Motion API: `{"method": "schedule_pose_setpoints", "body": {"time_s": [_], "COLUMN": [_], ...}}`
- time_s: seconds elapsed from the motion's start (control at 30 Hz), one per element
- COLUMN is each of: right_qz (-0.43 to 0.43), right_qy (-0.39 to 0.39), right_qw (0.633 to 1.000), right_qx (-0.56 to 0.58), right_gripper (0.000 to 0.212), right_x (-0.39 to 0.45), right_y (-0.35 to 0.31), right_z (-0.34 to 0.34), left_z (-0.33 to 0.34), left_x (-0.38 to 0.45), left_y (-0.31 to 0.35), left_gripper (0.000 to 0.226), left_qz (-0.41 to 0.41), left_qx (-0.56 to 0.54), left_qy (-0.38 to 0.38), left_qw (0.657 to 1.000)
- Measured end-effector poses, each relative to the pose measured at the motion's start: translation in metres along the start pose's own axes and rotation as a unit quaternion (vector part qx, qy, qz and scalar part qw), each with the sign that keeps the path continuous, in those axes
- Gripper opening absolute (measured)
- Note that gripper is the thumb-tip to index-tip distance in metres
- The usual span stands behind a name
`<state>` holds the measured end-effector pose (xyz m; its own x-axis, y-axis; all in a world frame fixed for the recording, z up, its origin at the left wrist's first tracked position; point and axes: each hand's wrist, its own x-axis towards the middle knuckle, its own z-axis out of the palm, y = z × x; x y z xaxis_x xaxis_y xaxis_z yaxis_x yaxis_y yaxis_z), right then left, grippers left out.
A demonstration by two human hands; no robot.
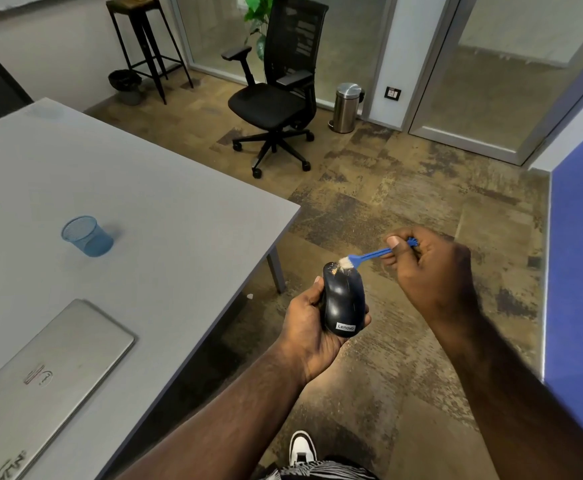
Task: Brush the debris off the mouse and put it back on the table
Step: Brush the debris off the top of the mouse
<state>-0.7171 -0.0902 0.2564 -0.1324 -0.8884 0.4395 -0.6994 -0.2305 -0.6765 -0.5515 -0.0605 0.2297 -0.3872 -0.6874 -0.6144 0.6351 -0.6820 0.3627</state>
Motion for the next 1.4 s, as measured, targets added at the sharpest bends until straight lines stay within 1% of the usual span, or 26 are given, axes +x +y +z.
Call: {"method": "schedule_pose_setpoints", "body": {"time_s": [0.07, 0.13, 0.23, 0.3, 0.37, 0.4, 0.5, 0.53, 0.63, 0.73, 0.83, 0.9, 0.93, 1.0, 1.03, 1.17, 1.27, 1.33, 1.4], "right_qz": [0.017, 0.038, 0.050, 0.037, 0.025, 0.025, 0.050, 0.055, 0.053, 0.018, 0.020, 0.040, 0.044, 0.033, 0.022, -0.039, -0.059, -0.056, -0.041], "right_qy": [0.016, 0.023, 0.011, -0.026, -0.052, -0.050, -0.017, -0.008, -0.002, -0.029, -0.049, -0.038, -0.029, -0.017, -0.024, -0.102, -0.135, -0.125, -0.096], "right_qw": [0.999, 0.999, 0.996, 0.991, 0.993, 0.996, 0.999, 0.998, 0.998, 0.997, 0.998, 0.998, 0.997, 0.999, 0.999, 0.993, 0.987, 0.989, 0.994], "right_qx": [-0.031, -0.020, 0.078, 0.124, 0.099, 0.070, -0.010, -0.021, 0.024, 0.073, 0.019, -0.039, -0.048, -0.017, 0.001, 0.039, 0.063, 0.049, 0.023], "right_gripper": [0.014, 0.017, 0.016, 0.014, 0.017, 0.018, 0.012, 0.012, 0.013, 0.011, 0.010, 0.011, 0.011, 0.011, 0.011, 0.010, 0.014, 0.011, 0.009], "right_x": [0.004, 0.005, 0.002, -0.003, -0.006, -0.005, 0.002, 0.004, 0.004, 0.001, 0.003, 0.008, 0.009, 0.009, 0.009, 0.005, 0.007, 0.009, 0.010], "right_y": [0.006, 0.009, 0.007, 0.002, 0.001, 0.003, 0.009, 0.009, 0.005, -0.001, 0.001, 0.004, 0.005, 0.003, 0.000, -0.006, -0.007, -0.007, -0.007], "right_z": [0.001, 0.000, -0.004, -0.005, -0.001, 0.001, 0.003, 0.003, -0.001, -0.003, 0.000, 0.000, 0.000, -0.003, -0.004, -0.008, -0.013, -0.013, -0.011], "left_z": [0.001, 0.001, 0.000, 0.000, 0.001, 0.002, 0.003, 0.004, 0.003, 0.002, 0.003, 0.004, 0.004, 0.005, 0.005, 0.003, 0.002, 0.001, 0.002], "left_x": [-0.001, -0.002, -0.003, -0.003, -0.003, -0.003, -0.004, -0.004, -0.004, -0.004, -0.005, -0.006, -0.006, -0.006, -0.006, -0.005, -0.005, -0.004, -0.004], "left_y": [-0.001, -0.001, -0.001, -0.001, -0.001, -0.002, -0.004, -0.005, -0.005, -0.003, -0.004, -0.005, -0.005, -0.004, -0.004, -0.002, -0.003, -0.004, -0.005], "left_gripper": [0.055, 0.054, 0.055, 0.054, 0.053, 0.053, 0.055, 0.055, 0.054, 0.054, 0.054, 0.054, 0.054, 0.053, 0.052, 0.050, 0.044, 0.046, 0.049], "left_qz": [-0.005, -0.011, -0.006, -0.006, -0.003, -0.005, -0.012, -0.013, -0.012, -0.011, -0.014, -0.015, -0.015, -0.014, -0.011, -0.008, -0.008, -0.009, -0.007], "left_qx": [0.002, 0.004, 0.009, 0.012, 0.015, 0.017, 0.022, 0.023, 0.019, 0.015, 0.017, 0.022, 0.024, 0.025, 0.025, 0.022, 0.020, 0.023, 0.029], "left_qy": [0.002, 0.005, 0.010, 0.009, 0.009, 0.008, 0.005, 0.004, 0.003, 0.001, 0.001, 0.000, 0.001, 0.000, 0.001, 0.004, 0.004, 0.003, -0.001], "left_qw": [1.000, 1.000, 1.000, 1.000, 1.000, 1.000, 1.000, 1.000, 1.000, 1.000, 1.000, 1.000, 1.000, 1.000, 1.000, 1.000, 1.000, 1.000, 1.000]}}
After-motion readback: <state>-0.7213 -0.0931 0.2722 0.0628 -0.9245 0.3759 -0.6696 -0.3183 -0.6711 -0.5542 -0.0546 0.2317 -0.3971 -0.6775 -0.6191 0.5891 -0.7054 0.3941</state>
